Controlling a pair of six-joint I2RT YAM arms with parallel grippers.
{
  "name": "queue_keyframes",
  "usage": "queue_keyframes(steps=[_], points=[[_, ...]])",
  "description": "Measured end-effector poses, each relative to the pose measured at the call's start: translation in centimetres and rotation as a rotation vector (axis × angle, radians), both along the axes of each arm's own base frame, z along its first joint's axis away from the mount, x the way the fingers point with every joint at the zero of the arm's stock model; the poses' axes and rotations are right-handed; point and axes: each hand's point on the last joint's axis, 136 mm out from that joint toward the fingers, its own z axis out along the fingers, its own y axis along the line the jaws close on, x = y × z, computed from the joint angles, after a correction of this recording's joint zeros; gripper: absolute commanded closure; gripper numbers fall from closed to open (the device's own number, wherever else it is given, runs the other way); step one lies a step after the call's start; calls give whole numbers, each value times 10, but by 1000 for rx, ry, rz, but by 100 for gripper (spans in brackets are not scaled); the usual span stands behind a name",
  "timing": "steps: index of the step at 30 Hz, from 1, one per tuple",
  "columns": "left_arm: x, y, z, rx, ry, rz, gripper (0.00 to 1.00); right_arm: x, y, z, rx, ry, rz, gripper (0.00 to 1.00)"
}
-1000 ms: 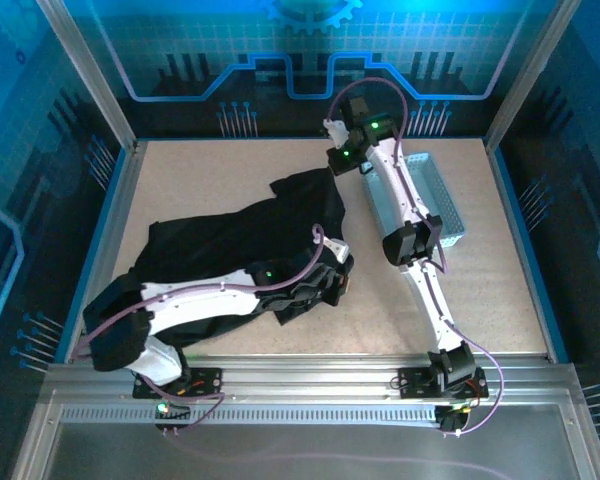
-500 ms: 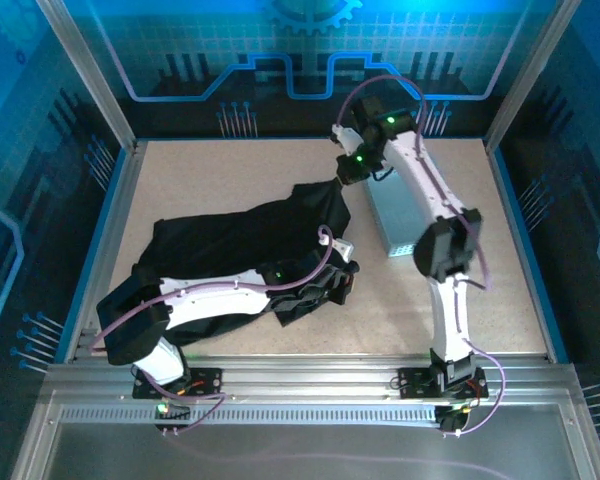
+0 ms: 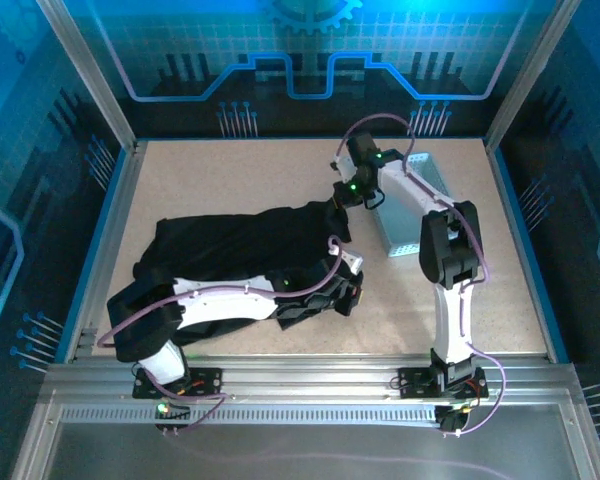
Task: Fold the inside-out t-shirt
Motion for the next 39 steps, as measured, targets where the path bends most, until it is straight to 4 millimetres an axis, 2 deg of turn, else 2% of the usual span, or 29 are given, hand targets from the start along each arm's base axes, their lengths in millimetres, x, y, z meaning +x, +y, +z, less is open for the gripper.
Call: queue_keyframes(steps=[4,6,10,12,15,18,19,20,22,24,25,27,29,32,34,36,38,39], points=[[-9,-14,-13,1,46,-54,100,6,-29,-18,-5,30,-118,100],[-12,-28,-16,-5,66,-85,100,8,-52,-27,-2,41,-195,100],[-21,-60,-15,-27,97,-161,100,-1,-106,-42,16,89,-357,100],[-23,-78,-10,-49,105,-194,100,-2,-132,-42,42,104,-430,100],[-24,-103,-2,-79,110,-239,100,8,-163,-35,82,89,-505,100],[-20,-128,4,-104,110,-277,91,21,-179,-19,110,53,-534,100],[-18,-136,6,-111,110,-286,81,27,-180,-11,120,35,-534,96],[-16,-143,6,-115,110,-293,68,33,-180,-4,128,19,-531,86],[-14,-152,7,-114,105,-313,48,46,-177,12,142,-21,-521,58],[-16,-150,7,-98,106,-318,31,51,-176,23,143,-47,-518,39],[-16,-147,8,-91,102,-316,22,51,-176,27,138,-57,-517,33],[-18,-130,12,-74,84,-304,15,47,-179,34,119,-69,-525,27],[-23,-99,19,-50,78,-279,13,38,-182,45,101,-86,-531,24],[-17,-45,51,-61,38,-206,11,23,-184,70,80,-133,-538,22],[5,-3,81,-84,-12,-107,10,15,-179,90,68,-180,-530,21],[37,41,106,-95,-58,24,10,6,-167,103,63,-213,-507,21],[76,88,120,-81,-94,186,9,-1,-151,108,68,-224,-474,21],[97,116,120,-57,-99,277,9,-5,-143,107,71,-221,-456,21]])
